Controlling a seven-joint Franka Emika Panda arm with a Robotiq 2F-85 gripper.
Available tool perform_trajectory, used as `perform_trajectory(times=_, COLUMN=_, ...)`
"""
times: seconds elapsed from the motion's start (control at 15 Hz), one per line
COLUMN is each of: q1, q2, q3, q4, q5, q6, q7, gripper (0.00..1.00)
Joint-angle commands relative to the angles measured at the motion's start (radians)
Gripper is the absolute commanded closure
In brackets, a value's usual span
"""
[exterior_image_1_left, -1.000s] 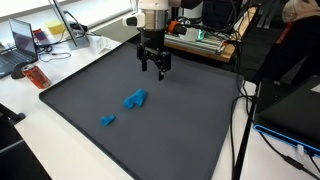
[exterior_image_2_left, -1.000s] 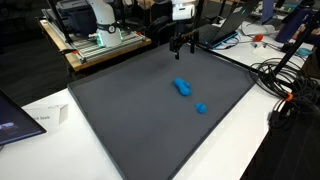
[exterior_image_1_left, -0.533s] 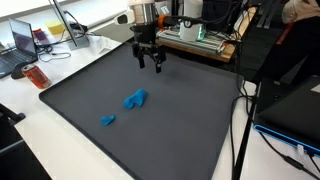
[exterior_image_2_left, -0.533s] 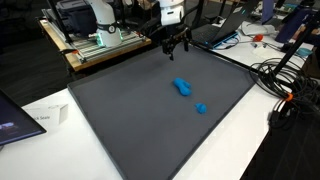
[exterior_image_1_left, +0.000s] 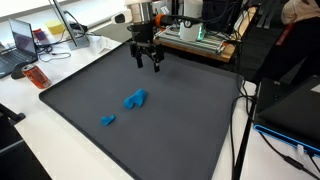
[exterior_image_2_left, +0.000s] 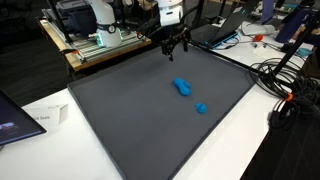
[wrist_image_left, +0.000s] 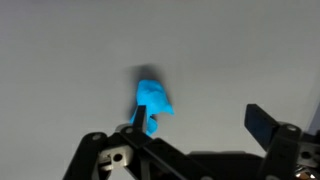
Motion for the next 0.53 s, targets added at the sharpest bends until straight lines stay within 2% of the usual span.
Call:
perform_trajectory(times=0.0, q1=-0.008, q2=0.039, q3=-0.027, q4=0.057, q5=-0.045, q6=-0.081, q7=-0.039, gripper=0.00)
perform_trajectory(times=0.07, q1=-0.011, q2=0.055, q3=-0.040, q4=0.077, q5=-0.068, q6=-0.113, q7=-0.047, gripper=0.00)
perform_trajectory(times=0.2, q1=-0.037, q2=0.087, q3=-0.023, q4=0.123, q5=-0.022, q6=-0.164, q7=-0.146, gripper=0.00)
perform_trajectory(times=0.47, q1=-0.061, q2=0.165, q3=-0.023, q4=0.212, q5=-0.041, q6=-0.239, q7=-0.254, gripper=0.00)
